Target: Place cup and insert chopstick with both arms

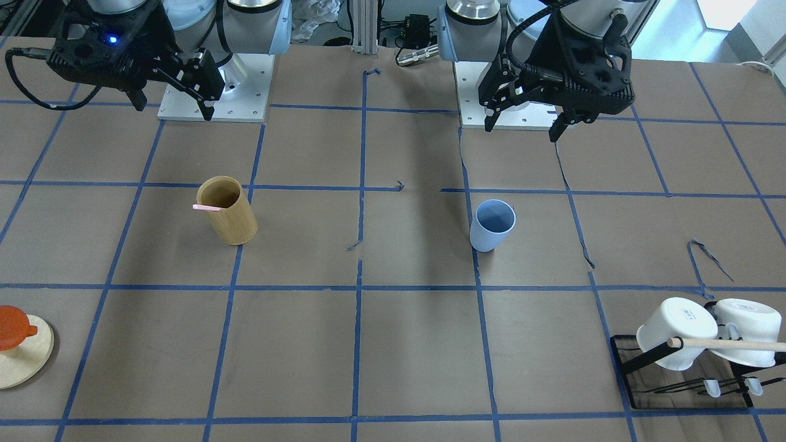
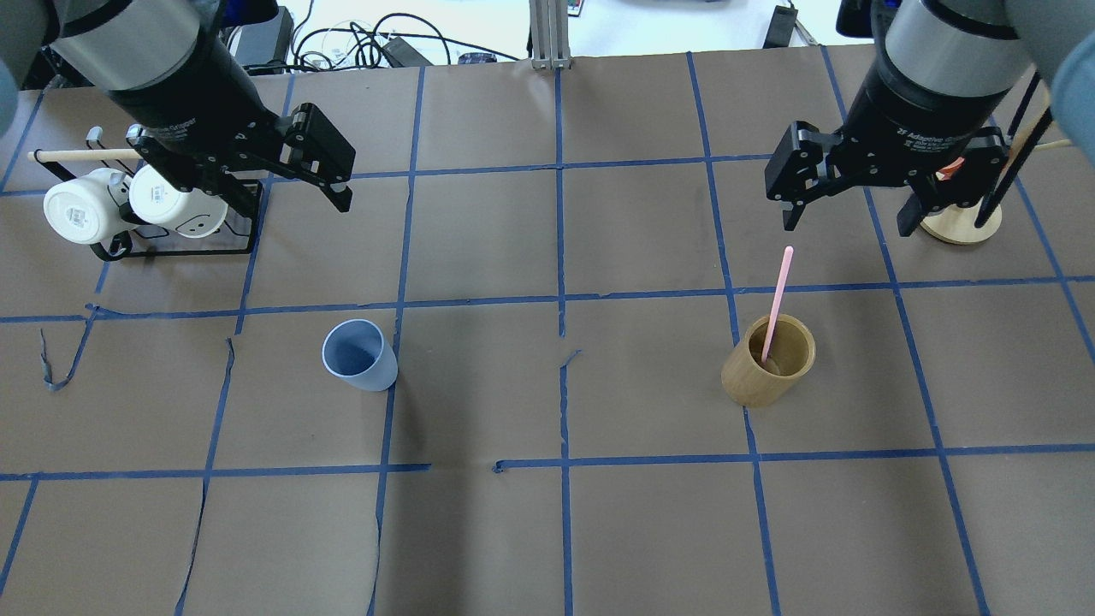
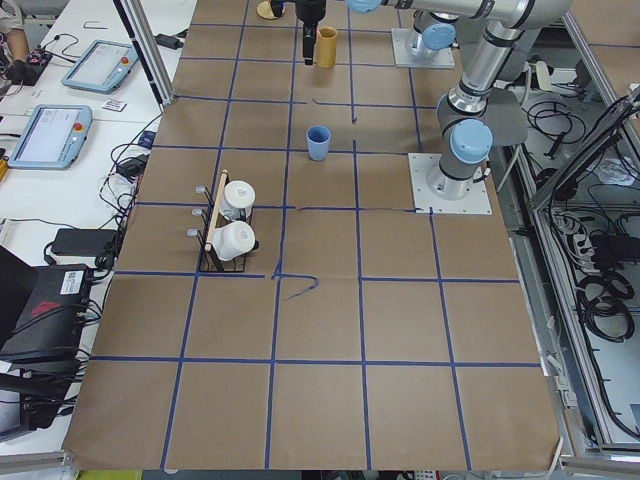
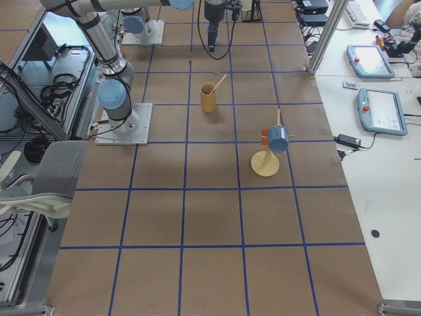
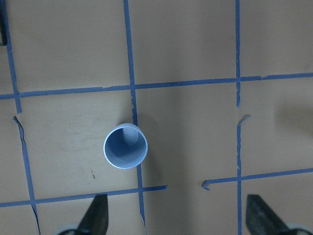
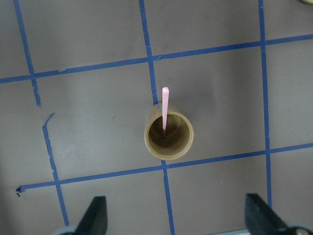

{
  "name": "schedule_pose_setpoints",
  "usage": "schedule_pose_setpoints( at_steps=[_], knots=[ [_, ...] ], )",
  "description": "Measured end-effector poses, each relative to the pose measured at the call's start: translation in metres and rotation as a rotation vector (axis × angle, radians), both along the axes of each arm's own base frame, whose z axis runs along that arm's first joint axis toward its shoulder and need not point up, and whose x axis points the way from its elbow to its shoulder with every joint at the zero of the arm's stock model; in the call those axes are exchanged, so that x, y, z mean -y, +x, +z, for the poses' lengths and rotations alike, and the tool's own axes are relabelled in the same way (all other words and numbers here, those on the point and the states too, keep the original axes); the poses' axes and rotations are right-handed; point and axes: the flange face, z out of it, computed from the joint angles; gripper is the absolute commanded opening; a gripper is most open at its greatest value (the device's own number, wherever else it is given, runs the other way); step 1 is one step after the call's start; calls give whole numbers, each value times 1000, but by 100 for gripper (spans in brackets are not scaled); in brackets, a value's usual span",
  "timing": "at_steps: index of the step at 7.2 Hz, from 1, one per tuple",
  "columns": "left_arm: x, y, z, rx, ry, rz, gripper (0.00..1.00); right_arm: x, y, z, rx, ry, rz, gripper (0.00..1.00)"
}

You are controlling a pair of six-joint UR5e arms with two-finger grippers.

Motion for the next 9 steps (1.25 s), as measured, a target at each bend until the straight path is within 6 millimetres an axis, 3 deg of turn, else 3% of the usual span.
schedule_pose_setpoints(
  at_steps=[4,7,9],
  knots=[
    [-1,1,-1,2,1,1,100,10,4,-2,9,-45,2,100],
    [-1,1,-1,2,2,1,100,-5,16,28,65,-106,24,100],
    [-1,1,-2,2,5,1,100,0,20,33,108,-118,26,100]
  ],
)
